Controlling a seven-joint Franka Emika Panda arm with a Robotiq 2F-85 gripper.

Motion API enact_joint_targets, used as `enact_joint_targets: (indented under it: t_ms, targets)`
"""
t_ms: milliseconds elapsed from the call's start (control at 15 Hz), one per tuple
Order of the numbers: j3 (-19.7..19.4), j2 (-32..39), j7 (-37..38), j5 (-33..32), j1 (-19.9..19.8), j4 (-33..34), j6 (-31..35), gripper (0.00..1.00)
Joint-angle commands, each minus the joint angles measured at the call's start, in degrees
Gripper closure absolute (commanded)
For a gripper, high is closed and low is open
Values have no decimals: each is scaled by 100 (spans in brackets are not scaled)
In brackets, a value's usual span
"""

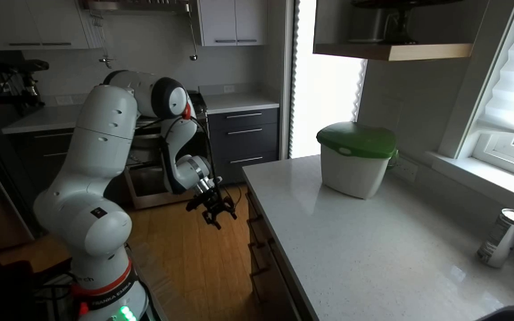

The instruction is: Open the top drawer

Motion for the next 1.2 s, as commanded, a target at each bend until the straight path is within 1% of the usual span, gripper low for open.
enact_joint_targets:
  t_ms: [0,67,267,333,600,1133]
  targets:
    - [-206,662,403,-547,193,437,-62,0]
    - [-237,800,484,-721,181,515,18,0]
    - [-286,1161,752,-1092,190,807,-137,0]
    - [-334,1267,874,-1305,242,916,-240,0]
    - [-315,1631,1085,-1690,209,1293,-640,0]
    - [-250,2210,1223,-2088,115,1883,-1052,0]
